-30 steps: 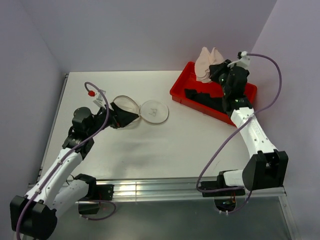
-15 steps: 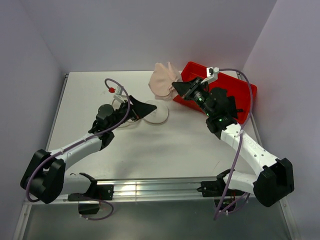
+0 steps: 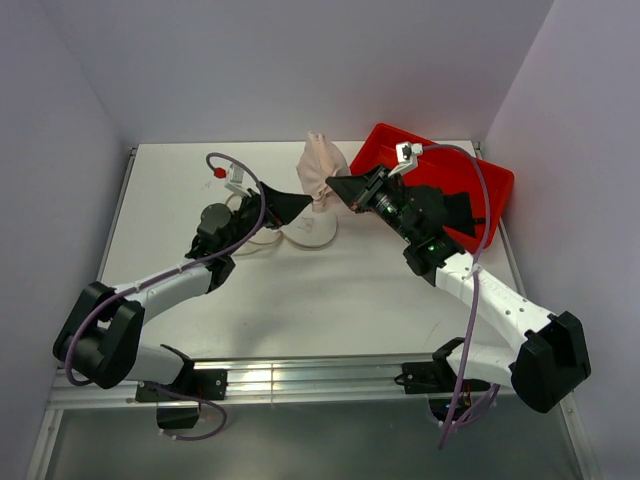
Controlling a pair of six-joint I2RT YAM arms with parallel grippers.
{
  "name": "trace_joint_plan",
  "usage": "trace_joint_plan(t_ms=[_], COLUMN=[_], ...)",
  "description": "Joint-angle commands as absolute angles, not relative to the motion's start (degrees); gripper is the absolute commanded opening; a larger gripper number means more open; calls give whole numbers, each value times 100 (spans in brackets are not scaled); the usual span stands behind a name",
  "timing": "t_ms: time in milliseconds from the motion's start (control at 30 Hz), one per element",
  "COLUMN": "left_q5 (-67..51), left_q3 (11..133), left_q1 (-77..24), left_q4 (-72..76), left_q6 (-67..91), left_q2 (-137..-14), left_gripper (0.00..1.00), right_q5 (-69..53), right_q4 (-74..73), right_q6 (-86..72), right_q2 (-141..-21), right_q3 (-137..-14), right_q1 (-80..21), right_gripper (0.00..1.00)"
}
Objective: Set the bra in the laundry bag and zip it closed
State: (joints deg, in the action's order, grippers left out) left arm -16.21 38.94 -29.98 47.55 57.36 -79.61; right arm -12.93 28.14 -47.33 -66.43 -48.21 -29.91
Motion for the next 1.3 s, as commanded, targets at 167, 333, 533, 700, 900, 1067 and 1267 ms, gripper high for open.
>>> trace_joint_plan(t_ms=[167, 333, 533, 700, 900, 1067, 1267], left_q5=[-1265, -1362, -1424, -1240, -1116, -1248, -1240], left_q3=[4034, 3833, 3919, 3833, 3534, 3445, 3542], left_q1=[-2988, -2997, -2979, -2979, -2944, -2892, -2883], left_q4=[5194, 5484, 5616, 5458, 5457, 5739, 6169], left_q6=[5431, 5581, 5643, 5651, 5651, 5757, 5871], left_q2=[-7708, -7761, -7778, -7709, -7690, -7726, -7725], left_gripper=[98, 99, 99, 99, 99, 99, 83], right_q5=[-1327, -1327, -1467, -1433, -1406, -1468, -1617], right_q4=[3313, 3410, 3515, 3481, 3445, 3524, 3656], right_q6=[-4922, -5001, -5141, -5142, -5115, -5221, -5414], right_q2=[-6469, -6407, -6460, -6416, -6355, -6337, -6390], right_q3=[-4623, -4605, -4649, -4720, -4799, -4781, -4659], right_q1=[-3155, -3155, -3155, -3155, -3147, -3155, -3155], right_gripper=[0, 0, 0, 0, 0, 0, 0])
